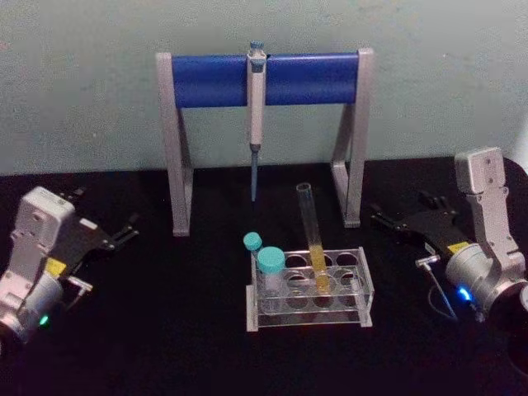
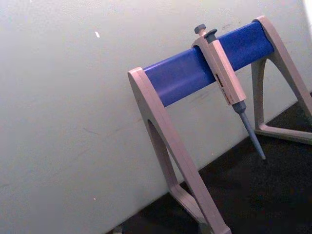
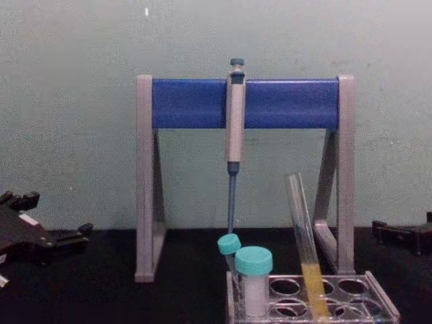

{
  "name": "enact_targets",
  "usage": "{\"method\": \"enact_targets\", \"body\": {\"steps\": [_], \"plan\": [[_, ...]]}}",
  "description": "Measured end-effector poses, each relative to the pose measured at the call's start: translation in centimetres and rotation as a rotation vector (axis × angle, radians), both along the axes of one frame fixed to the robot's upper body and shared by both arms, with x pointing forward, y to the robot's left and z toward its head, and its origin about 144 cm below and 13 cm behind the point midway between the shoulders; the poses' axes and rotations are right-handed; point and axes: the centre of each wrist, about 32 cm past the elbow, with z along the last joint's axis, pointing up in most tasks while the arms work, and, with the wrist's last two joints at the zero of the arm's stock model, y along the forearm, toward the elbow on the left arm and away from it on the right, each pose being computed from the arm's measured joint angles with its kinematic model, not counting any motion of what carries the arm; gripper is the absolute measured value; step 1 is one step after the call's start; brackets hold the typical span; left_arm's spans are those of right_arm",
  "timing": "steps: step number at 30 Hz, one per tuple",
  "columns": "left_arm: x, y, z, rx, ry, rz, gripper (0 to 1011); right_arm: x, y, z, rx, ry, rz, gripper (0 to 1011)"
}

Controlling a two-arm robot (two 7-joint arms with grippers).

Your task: Pick up the test tube from the test tube rack, shake it, then place it back into the test tube rack.

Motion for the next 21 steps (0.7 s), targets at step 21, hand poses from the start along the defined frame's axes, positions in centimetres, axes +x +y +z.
{"method": "enact_targets", "body": {"steps": [21], "plan": [[0.00,0.00,0.00,0.000,0.000,0.000,1001,0.00,0.00,0.00,0.001,0.000,0.000,1000]]}}
